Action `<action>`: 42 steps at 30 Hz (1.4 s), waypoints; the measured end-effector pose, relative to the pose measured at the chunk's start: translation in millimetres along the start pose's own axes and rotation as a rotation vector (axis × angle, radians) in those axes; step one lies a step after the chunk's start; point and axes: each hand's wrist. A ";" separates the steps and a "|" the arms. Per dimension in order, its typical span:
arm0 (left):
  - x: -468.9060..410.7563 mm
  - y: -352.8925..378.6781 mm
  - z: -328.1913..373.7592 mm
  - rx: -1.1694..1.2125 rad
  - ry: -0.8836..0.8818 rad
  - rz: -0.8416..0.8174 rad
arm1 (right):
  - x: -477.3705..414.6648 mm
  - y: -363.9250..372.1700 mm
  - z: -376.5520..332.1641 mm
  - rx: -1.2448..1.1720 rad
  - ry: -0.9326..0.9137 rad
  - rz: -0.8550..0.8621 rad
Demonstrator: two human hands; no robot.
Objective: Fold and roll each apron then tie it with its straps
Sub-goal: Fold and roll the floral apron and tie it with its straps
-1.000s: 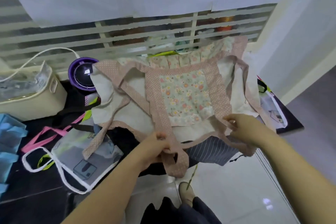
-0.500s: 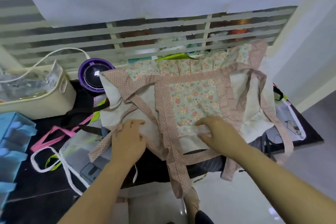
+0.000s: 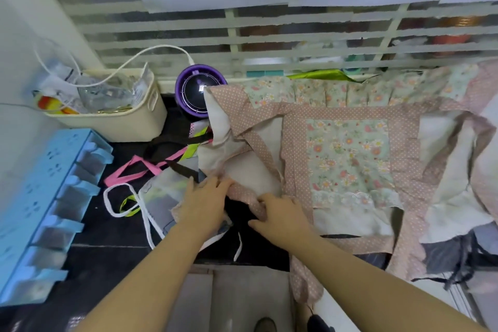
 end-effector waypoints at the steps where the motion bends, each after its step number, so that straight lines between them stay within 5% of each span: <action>1: 1.3 -1.5 -0.4 -0.022 -0.092 0.002 | -3.1 -0.9 -4.4 -0.122 0.006 -0.017; 5: 3.6 -12.3 -0.8 0.112 -0.345 -0.050 | -10.5 -7.5 -22.4 -0.639 0.009 -0.090; 13: -14.1 -18.9 2.6 0.678 -0.442 -0.077 | -6.4 9.5 -27.2 -0.063 -0.466 0.010; 18: 4.1 -13.1 2.0 0.849 -0.350 0.359 | 4.6 19.9 -17.6 -0.188 -0.579 0.136; 20: 19.5 -4.3 1.5 0.815 -0.344 0.509 | 9.8 20.6 -17.8 -0.219 -0.593 0.043; 23: 35.6 14.2 -2.6 0.809 -0.501 0.319 | 15.1 13.6 -14.6 -0.158 -0.548 -0.177; 26: 36.3 14.3 -9.9 0.651 -0.612 0.304 | 18.6 -3.3 -3.9 -0.249 -0.460 0.054; 29: 20.2 -5.9 -10.3 0.460 -0.436 0.453 | 13.8 -16.4 5.8 -0.133 -0.395 0.235; 33: -12.0 -14.9 -16.3 0.105 -0.266 0.445 | -0.9 -21.8 -1.7 0.134 -0.167 0.008; 38: -25.8 -19.6 -35.0 -0.157 -0.188 0.333 | -29.1 -39.6 -14.1 0.080 -0.078 0.070; 42: -20.0 -33.2 -47.1 -0.100 -0.160 0.396 | -50.6 -60.8 -41.2 -0.163 -0.142 0.041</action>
Point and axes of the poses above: each hand's wrist, its own x-axis away from the middle knuckle, its own y-axis out of the palm, z = x × y, and after that the axes turned 9 degrees about -x, right-handed
